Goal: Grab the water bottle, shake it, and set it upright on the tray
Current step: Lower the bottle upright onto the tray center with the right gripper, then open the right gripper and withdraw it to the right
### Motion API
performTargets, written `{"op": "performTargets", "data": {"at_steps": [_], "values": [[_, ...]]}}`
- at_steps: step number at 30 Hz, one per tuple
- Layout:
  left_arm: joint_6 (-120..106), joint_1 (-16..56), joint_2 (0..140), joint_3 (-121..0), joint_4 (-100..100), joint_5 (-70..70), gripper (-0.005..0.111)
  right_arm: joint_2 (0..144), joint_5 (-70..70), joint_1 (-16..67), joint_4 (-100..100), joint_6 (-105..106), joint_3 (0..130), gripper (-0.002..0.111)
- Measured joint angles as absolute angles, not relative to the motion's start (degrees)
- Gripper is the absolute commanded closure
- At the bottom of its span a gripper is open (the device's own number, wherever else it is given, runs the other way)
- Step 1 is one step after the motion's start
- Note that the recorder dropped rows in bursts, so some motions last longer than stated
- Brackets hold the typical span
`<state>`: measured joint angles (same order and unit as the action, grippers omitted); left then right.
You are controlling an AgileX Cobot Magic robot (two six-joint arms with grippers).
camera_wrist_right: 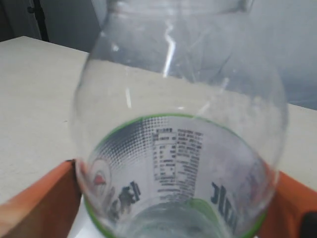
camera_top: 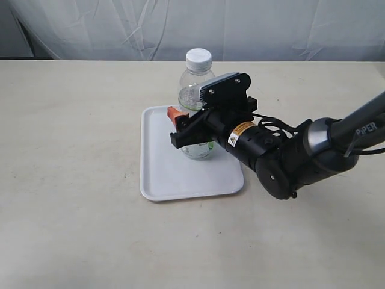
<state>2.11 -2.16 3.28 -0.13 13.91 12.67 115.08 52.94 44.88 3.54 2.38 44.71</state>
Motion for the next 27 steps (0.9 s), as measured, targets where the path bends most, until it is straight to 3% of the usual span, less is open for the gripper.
{"op": "performTargets", "data": {"at_steps": [20,27], "values": [[2.1,-2.2,3.3,-0.1,13.9,12.7,0.107,111.5,35.3,44.9,3.5,-2.6,44.5,0.021],[2.1,-2.2,3.3,-0.1,13.9,12.7,0.107,105.4,33.4,44.9,5.6,-3.4,37.6,0.021]]}}
